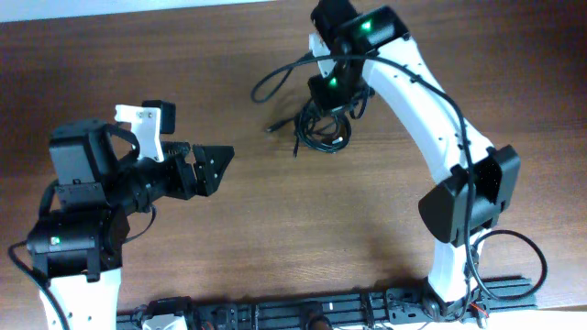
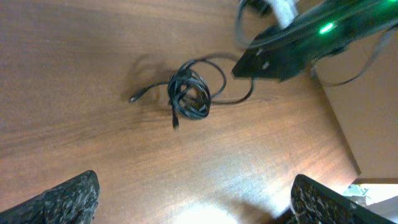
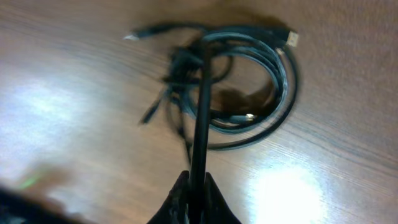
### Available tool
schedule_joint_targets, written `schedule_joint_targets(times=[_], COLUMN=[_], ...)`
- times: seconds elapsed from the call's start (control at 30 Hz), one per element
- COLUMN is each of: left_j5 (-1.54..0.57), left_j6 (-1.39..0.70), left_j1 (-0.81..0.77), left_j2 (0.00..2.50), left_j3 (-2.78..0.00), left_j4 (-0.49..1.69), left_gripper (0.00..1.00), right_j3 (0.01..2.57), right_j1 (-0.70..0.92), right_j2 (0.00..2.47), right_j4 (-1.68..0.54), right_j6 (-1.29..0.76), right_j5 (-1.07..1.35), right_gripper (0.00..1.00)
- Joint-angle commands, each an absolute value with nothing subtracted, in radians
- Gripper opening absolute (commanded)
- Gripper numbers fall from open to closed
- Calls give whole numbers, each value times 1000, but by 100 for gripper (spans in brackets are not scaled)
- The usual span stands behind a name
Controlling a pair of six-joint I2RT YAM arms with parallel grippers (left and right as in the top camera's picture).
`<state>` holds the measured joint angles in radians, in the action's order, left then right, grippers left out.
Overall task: Untangle cables
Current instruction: 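Lift the grasped cable upward and away with the right gripper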
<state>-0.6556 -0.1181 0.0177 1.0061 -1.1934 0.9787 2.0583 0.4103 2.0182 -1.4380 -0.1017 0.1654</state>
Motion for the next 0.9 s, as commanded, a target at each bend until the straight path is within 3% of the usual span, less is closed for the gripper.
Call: schedule_joint_targets(times=[0.0,0.5,0.7,0.87], left_j5=[-670,-667,-667,-667], left_j6=[-123,-59,-52,-51], left_j1=[13,13,13,13], left_j2=[1009,1009,1009,1014], left_j3=[-1212,-1211,-1211,-1211], left_j4=[991,1027,1042,1042], left_gripper=[99,99,99,99], right_j3=[2235,2702,2804,2822], right_j1=[413,415,419,427], right_j2=[1988,1987,1987,1987], right_j4=[-1482,-1489,-1374,-1224], right_j6=[-106,-192,-285,-305], right_j5=[310,700,725,883], right_gripper=[4,4,4,5])
